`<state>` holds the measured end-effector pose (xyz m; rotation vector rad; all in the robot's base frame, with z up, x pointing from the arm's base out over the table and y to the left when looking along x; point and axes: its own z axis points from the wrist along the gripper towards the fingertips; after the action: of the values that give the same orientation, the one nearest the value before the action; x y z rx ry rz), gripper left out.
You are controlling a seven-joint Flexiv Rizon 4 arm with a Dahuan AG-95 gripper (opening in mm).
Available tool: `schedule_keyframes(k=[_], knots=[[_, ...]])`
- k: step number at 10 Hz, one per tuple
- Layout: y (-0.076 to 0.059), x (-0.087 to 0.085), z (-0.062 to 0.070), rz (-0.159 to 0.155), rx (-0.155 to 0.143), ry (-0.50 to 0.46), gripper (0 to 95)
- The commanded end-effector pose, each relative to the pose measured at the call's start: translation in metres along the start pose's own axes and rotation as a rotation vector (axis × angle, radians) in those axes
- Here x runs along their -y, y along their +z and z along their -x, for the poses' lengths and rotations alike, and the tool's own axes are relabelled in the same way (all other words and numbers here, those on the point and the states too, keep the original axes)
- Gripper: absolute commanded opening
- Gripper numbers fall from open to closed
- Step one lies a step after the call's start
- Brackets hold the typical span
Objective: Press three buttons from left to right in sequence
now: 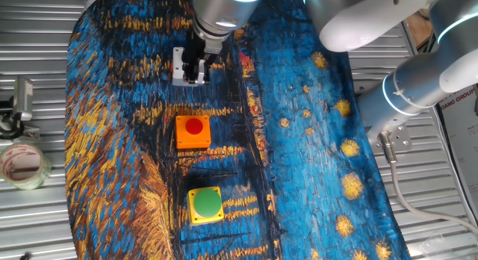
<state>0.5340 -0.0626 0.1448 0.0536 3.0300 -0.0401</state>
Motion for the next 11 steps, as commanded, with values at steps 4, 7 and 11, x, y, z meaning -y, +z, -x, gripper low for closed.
schedule_keyframes(k=[4, 7, 11], knots=[[0.0005, 0.0004, 0.0008, 0.003, -0.004, 0.002, 0.0], [0.0005, 0.0004, 0.0008, 0.013, 0.000, -0.004, 0.0], [0.0005, 0.0004, 0.0008, 0.017, 0.004, -0.018, 0.0]])
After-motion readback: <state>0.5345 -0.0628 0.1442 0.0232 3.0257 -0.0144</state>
